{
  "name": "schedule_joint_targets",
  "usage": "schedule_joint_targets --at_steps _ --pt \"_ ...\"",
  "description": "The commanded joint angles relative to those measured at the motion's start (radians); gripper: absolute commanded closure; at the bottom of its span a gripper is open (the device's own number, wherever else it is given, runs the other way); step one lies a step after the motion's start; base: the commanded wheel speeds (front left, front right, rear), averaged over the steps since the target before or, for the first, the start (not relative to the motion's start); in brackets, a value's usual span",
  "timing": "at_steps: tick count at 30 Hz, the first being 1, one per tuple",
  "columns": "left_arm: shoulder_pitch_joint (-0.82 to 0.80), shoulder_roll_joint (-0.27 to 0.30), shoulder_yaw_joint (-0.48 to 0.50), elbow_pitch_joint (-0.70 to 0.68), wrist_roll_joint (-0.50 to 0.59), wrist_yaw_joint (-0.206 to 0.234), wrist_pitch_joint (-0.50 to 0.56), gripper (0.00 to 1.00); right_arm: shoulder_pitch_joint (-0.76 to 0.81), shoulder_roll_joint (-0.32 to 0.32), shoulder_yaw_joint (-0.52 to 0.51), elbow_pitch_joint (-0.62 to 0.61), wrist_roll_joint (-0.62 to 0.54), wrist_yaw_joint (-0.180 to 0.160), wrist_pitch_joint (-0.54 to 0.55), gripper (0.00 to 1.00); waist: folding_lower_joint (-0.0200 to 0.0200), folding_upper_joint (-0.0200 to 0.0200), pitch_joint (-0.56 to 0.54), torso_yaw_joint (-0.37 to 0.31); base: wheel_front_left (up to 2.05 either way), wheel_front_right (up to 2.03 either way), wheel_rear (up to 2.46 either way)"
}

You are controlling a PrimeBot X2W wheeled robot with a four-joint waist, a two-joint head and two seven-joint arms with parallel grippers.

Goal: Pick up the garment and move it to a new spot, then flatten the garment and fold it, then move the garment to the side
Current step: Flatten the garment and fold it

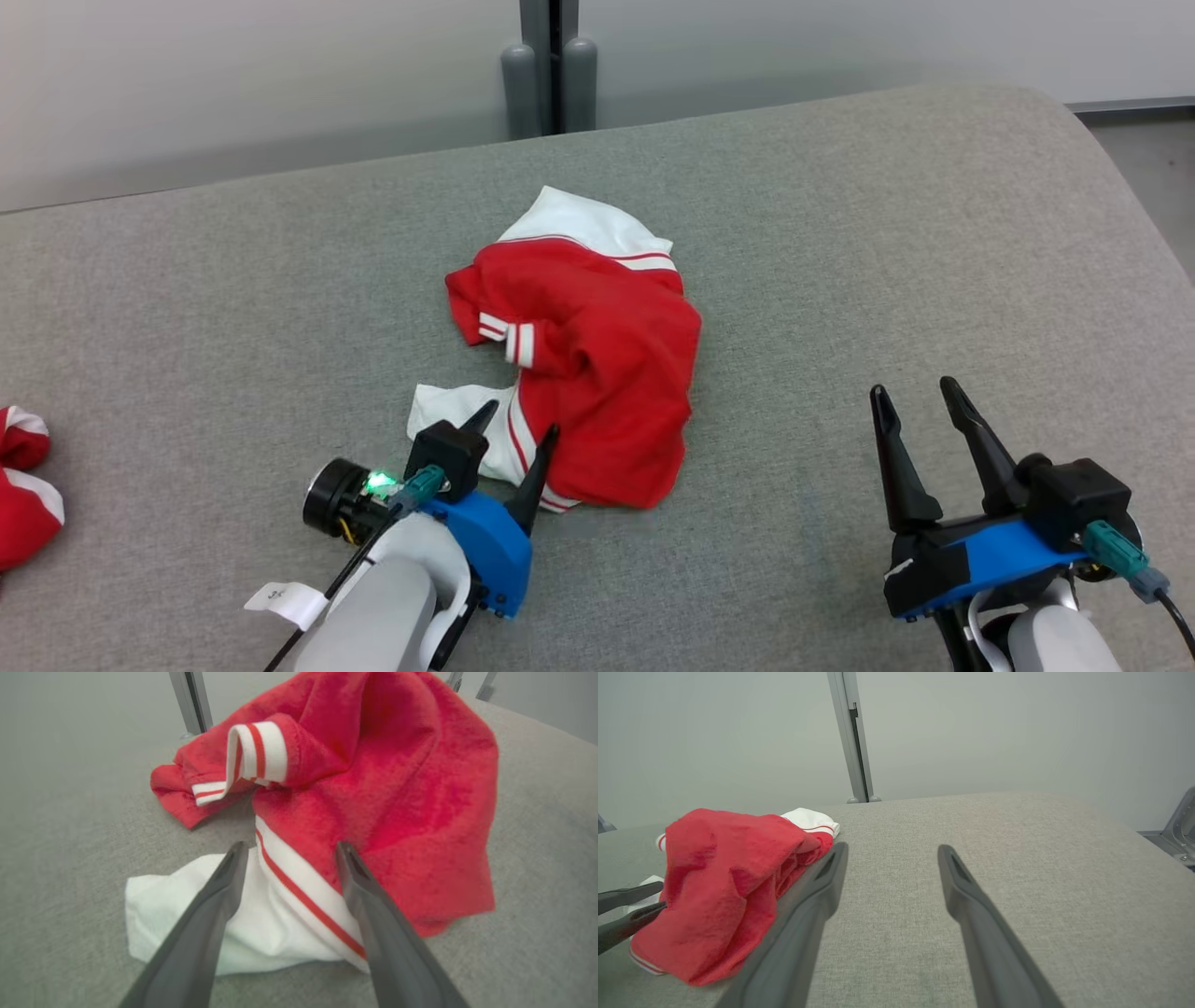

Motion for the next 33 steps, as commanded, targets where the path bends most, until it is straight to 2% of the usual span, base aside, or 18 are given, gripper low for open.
schedule_joint_targets --at_steps 1,6,7,8,9,10,14,19,26,33 --pt "-0.012 0.004 -0.004 0.015 -0.004 -0.003 -0.004 0.0 -0.012 -0.004 0.003 0.003 0.005 0.0 -0.008 0.0 -0.0001 -0.0001 0.0 -0.004 0.0 0.0 0.0" --pt "-0.028 -0.007 -0.02 0.114 -0.031 -0.007 -0.002 0.0 -0.023 -0.004 0.013 0.015 0.007 0.0 -0.012 0.0 -0.0001 -0.0001 -0.005 -0.024 0.0 0.0 0.0" --pt "-0.03 -0.01 -0.025 0.133 -0.04 -0.007 0.0 0.2 -0.022 -0.004 0.011 0.017 0.005 0.0 -0.013 0.0 -0.0001 -0.0001 -0.007 -0.025 0.0 0.0 0.0" --pt "-0.034 -0.013 -0.033 0.152 -0.043 -0.008 0.001 0.63 -0.02 -0.004 0.009 0.018 0.002 0.0 -0.014 0.0 -0.0001 -0.0001 -0.01 -0.026 0.0 0.0 0.0" --pt "-0.038 -0.017 -0.038 0.169 -0.048 -0.008 0.001 0.85 -0.018 -0.004 0.007 0.019 0.0 0.0 -0.013 0.0 -0.0001 -0.0001 -0.013 -0.026 0.0 0.0 0.0" --pt "-0.04 -0.02 -0.043 0.184 -0.052 -0.008 -0.001 1.0 -0.015 -0.004 0.005 0.019 -0.003 0.0 -0.012 0.0 -0.0001 -0.0001 -0.017 -0.025 0.0 0.0 0.0" --pt "-0.05 -0.026 -0.052 0.23 -0.075 -0.008 -0.034 1.0 -0.005 -0.004 -0.008 0.019 -0.008 0.0 -0.006 0.0 -0.0001 -0.0001 -0.034 -0.012 0.0 0.0 0.0" --pt "-0.083 -0.01 -0.005 0.236 -0.114 0.002 -0.102 1.0 0.016 -0.004 -0.009 0.015 -0.006 0.0 -0.002 0.0 -0.0001 -0.0001 -0.059 0.028 0.0 0.0 0.0" --pt "-0.108 0.074 0.089 0.138 -0.149 0.039 -0.137 1.0 0.028 -0.004 -0.005 0.024 0.006 0.0 -0.005 0.0 -0.0001 -0.0001 -0.095 0.087 0.0 0.0 0.0" --pt "-0.057 0.186 0.187 -0.079 -0.154 0.119 -0.141 1.0 0.043 -0.004 -0.002 0.03 0.012 0.0 -0.003 0.0 -0.0001 -0.0001 -0.127 0.116 0.0 0.0 0.0"
